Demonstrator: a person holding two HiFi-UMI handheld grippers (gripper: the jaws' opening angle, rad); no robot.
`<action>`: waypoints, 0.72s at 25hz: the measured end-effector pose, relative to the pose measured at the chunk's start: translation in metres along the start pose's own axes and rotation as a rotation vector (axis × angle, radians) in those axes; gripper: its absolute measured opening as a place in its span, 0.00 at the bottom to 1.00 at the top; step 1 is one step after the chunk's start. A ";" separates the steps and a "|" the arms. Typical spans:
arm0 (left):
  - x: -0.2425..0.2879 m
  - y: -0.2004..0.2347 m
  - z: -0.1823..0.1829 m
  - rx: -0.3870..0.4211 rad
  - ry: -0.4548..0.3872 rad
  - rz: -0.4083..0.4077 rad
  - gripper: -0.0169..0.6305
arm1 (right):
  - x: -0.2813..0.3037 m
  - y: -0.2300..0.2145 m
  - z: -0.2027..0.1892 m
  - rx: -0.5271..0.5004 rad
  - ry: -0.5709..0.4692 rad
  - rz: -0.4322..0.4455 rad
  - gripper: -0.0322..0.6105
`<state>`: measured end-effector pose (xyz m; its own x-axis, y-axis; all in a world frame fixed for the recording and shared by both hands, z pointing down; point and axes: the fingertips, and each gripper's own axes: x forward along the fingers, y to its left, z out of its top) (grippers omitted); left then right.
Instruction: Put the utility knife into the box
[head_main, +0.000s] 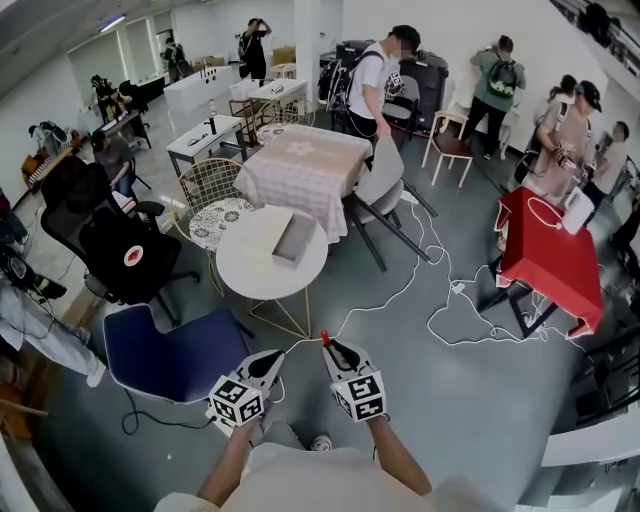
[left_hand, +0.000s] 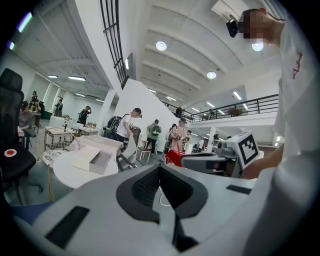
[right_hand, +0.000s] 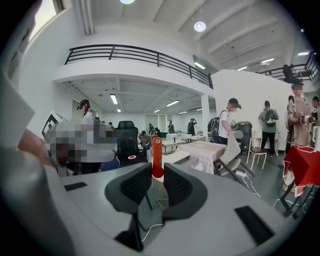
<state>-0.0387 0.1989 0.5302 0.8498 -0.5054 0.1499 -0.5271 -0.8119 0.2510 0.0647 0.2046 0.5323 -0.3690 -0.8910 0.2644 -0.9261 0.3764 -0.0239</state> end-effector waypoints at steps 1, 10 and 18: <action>0.001 -0.001 0.002 0.002 -0.002 0.002 0.04 | 0.000 -0.001 0.001 -0.002 -0.003 0.002 0.18; 0.012 0.001 0.015 0.018 -0.028 0.015 0.04 | 0.006 -0.011 0.011 -0.020 -0.020 0.016 0.18; 0.029 0.035 0.021 0.018 -0.048 0.023 0.04 | 0.042 -0.023 0.020 -0.041 -0.031 0.019 0.18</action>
<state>-0.0326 0.1503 0.5234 0.8365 -0.5369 0.1097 -0.5468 -0.8048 0.2307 0.0692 0.1529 0.5250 -0.3890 -0.8908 0.2347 -0.9153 0.4026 0.0112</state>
